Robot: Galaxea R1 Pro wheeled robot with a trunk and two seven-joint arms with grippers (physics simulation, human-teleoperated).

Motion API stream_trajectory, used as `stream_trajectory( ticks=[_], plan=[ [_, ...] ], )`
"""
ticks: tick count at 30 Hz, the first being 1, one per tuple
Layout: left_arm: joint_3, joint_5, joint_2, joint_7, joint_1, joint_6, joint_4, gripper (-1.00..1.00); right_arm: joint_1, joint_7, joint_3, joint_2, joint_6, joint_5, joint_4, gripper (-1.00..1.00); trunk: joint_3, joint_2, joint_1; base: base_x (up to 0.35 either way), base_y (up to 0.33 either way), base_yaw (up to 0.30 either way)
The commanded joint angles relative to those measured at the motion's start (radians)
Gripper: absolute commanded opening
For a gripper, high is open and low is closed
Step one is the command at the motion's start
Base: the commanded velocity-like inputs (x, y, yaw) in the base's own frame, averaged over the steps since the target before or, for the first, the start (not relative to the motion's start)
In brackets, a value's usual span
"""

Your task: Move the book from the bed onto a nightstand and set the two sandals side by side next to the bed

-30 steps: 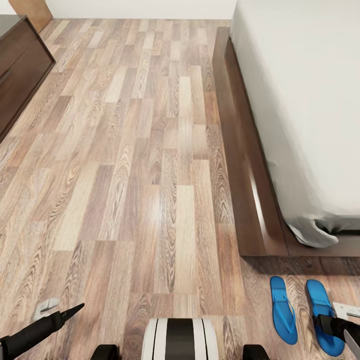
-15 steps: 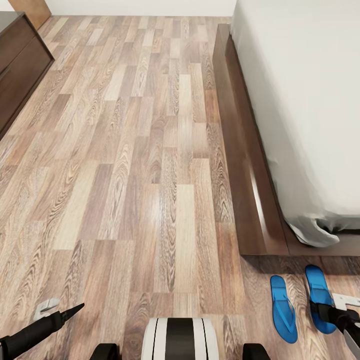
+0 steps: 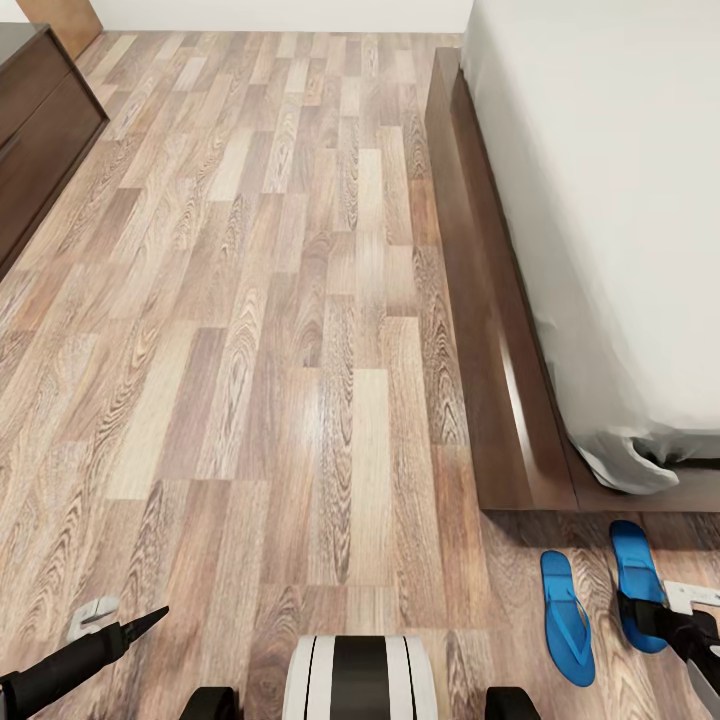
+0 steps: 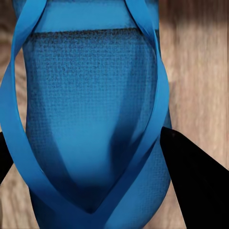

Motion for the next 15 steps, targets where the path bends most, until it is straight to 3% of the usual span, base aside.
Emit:
stream_trajectory(
  ticks=[1,6,15],
  plan=[
    [0.008,-0.008,-0.001,-0.007,-0.001,0.01,-0.001,1.0,0.0,0.005,-0.002,0.0,0.0,-0.009,0.0,-1.0,-0.001,0.0,0.0,0.0,0.0,0.0],
    [0.008,-0.008,-0.001,-0.007,-0.002,0.011,-0.001,1.0,0.0,0.005,-0.001,0.0,-0.002,-0.009,0.0,-1.0,-0.001,0.0,0.0,0.0,0.0,0.0],
    [0.008,-0.008,-0.001,-0.007,-0.001,0.012,-0.001,1.0,0.0,0.004,-0.001,0.0,0.001,-0.009,0.0,-1.0,-0.035,-0.002,0.004,0.0,0.0,0.0]
  ],
)
